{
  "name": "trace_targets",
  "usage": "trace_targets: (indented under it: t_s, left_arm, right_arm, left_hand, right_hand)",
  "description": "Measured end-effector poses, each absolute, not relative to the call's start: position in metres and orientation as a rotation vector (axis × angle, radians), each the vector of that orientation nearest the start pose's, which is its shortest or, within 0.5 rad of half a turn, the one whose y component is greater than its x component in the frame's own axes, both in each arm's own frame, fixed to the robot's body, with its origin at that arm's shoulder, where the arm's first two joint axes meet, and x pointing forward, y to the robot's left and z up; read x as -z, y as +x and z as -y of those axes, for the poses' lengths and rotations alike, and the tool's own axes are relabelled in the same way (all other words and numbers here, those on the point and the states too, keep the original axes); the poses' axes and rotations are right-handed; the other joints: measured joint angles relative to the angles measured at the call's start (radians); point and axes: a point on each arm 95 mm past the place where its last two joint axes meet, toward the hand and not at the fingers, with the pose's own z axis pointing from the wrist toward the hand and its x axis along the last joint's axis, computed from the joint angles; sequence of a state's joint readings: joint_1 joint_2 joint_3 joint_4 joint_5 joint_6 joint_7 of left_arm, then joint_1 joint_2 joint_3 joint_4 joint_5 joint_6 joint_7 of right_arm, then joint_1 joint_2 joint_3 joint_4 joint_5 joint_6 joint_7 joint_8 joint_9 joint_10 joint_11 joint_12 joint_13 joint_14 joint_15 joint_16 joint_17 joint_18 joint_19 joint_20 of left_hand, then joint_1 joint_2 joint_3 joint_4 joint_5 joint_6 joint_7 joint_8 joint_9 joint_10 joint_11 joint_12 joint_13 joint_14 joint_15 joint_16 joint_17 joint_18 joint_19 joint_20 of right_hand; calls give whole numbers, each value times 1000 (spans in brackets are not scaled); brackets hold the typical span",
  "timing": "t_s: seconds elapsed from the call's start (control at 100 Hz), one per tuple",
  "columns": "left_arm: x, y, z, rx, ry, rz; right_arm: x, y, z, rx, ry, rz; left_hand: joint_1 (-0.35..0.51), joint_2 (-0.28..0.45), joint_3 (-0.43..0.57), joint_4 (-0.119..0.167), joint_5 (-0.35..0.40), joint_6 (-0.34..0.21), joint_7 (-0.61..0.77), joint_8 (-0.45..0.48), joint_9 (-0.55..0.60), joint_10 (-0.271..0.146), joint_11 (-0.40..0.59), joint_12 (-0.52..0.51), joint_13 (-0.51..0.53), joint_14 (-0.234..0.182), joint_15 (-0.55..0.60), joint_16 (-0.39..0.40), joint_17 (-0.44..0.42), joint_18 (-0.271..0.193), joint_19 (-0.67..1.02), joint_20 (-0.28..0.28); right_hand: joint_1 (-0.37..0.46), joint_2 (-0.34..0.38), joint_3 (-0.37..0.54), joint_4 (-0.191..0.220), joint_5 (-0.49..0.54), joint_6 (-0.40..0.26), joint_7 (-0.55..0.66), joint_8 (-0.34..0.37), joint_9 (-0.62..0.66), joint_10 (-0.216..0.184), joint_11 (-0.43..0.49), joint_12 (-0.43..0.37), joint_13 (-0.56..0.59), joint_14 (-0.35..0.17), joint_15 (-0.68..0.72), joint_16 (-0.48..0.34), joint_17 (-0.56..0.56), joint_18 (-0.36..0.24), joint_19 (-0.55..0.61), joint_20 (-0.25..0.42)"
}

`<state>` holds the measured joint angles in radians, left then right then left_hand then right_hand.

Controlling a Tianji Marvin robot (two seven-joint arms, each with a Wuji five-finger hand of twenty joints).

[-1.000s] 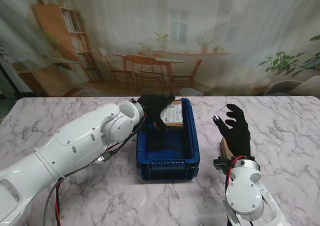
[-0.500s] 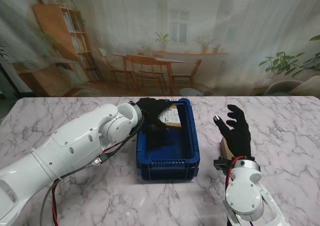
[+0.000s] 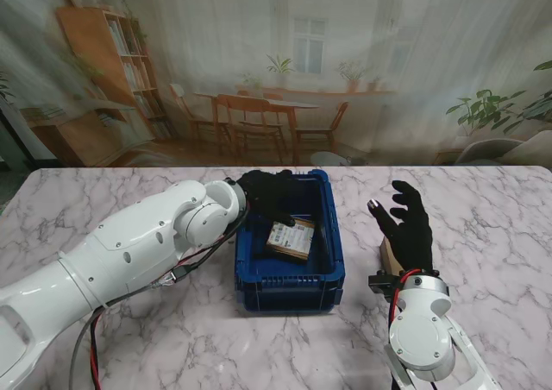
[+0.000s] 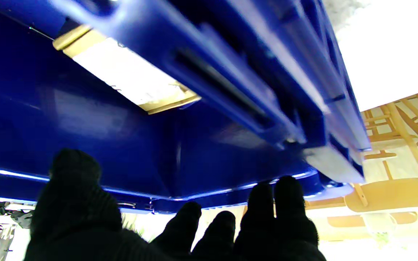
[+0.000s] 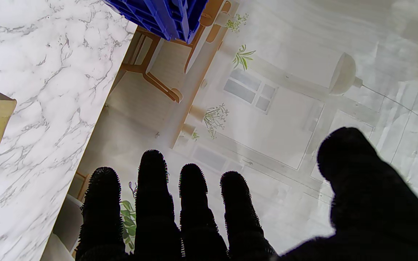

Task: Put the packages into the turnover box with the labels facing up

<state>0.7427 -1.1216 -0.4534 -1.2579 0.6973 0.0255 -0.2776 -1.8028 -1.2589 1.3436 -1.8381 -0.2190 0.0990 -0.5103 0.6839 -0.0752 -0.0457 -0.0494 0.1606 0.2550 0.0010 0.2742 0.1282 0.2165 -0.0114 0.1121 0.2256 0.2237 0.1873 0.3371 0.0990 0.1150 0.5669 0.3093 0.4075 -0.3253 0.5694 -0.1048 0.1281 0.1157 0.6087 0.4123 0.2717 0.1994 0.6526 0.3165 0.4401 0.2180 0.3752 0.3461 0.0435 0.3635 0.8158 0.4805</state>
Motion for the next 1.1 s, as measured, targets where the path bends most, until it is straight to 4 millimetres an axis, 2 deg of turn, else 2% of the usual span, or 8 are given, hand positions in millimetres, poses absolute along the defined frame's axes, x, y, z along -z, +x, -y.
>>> trace_targets:
  t_s: [0.33, 0.53, 0.72, 0.8, 0.9, 1.01, 1.1]
  left_arm:
    - [249, 511, 127, 1354, -883, -2022]
    - [234, 505, 121, 1398, -840, -1962]
    - [210, 492, 108, 1489, -814, -1851]
    - [199, 484, 101, 1539, -798, -1807]
    - [186, 474, 90, 1599, -777, -1743]
    - [174, 461, 74, 1652, -766, -1668]
    - [167, 451, 60, 1709, -760, -1589]
  right_arm:
    - [290, 348, 18, 2636, -2490, 326]
    - [290, 348, 18, 2636, -2490, 327]
    - [289, 348, 18, 2635, -2490, 329]
    - [289, 349, 18, 2636, -2490, 329]
    - [289, 349, 18, 2636, -2489, 329]
    - [289, 349, 18, 2636, -2488, 331]
    - [289, 349, 18, 2636, -2487, 333]
  left_hand:
    - [-1, 12, 1, 0, 0, -4, 0, -11, 0, -8, 0, 20, -17, 10, -11, -26, -10, 0, 0, 0]
    - [18, 12, 1, 0, 0, -4, 0, 16, 3, -8, 0, 56, -16, 12, -11, -26, -11, 25, 0, 0]
    - [40, 24, 2, 0, 8, -4, 36, 77, 118, -6, 33, 99, 17, 15, -11, -13, -10, 63, 0, 0]
    - [63, 24, 2, 0, 47, -12, 61, 93, 174, -8, 52, 114, 50, 17, -10, -5, -7, 76, 0, 2]
    - [80, 24, 2, 0, 155, -39, 96, 108, 224, -8, 66, 134, 80, 18, -10, -4, -4, 88, 0, 13]
    - [79, 24, 2, 0, 246, -53, 138, 139, 250, -9, 77, 149, 103, 18, -8, 10, 9, 103, 0, 25]
    - [79, 24, 2, 0, 271, -63, 155, 174, 285, -10, 77, 157, 136, 19, -8, 25, 15, 112, 0, 41]
  right_hand:
    - [0, 0, 0, 0, 0, 0, 0, 0, 0, 0, 0, 0, 0, -4, 0, 0, -1, 0, -3, 5]
    - [0, 0, 0, 0, 1, 0, 0, 0, 0, 0, 0, 0, 0, -4, -1, 0, -1, 0, -5, 12]
    - [0, 0, 0, 0, 2, -1, 0, 0, 0, 0, 0, 0, 0, -4, -24, 0, -1, 0, -11, 16]
    - [0, 0, 0, 0, 2, -2, 0, 0, 0, 0, 0, 0, 0, -5, -24, 0, -1, 0, -13, 17]
    - [0, 0, 0, 0, 4, -13, 0, 0, 0, 0, -2, 0, 0, -5, -24, 0, -1, 0, -14, 19]
    - [0, 0, 0, 0, 44, -14, -3, 0, 0, -5, -58, -18, 1, -7, -76, -34, -1, 0, -60, 19]
    - [0, 0, 0, 0, 54, -25, -13, 0, 0, -11, -89, -29, 3, -7, -110, -59, 0, 0, -104, 7]
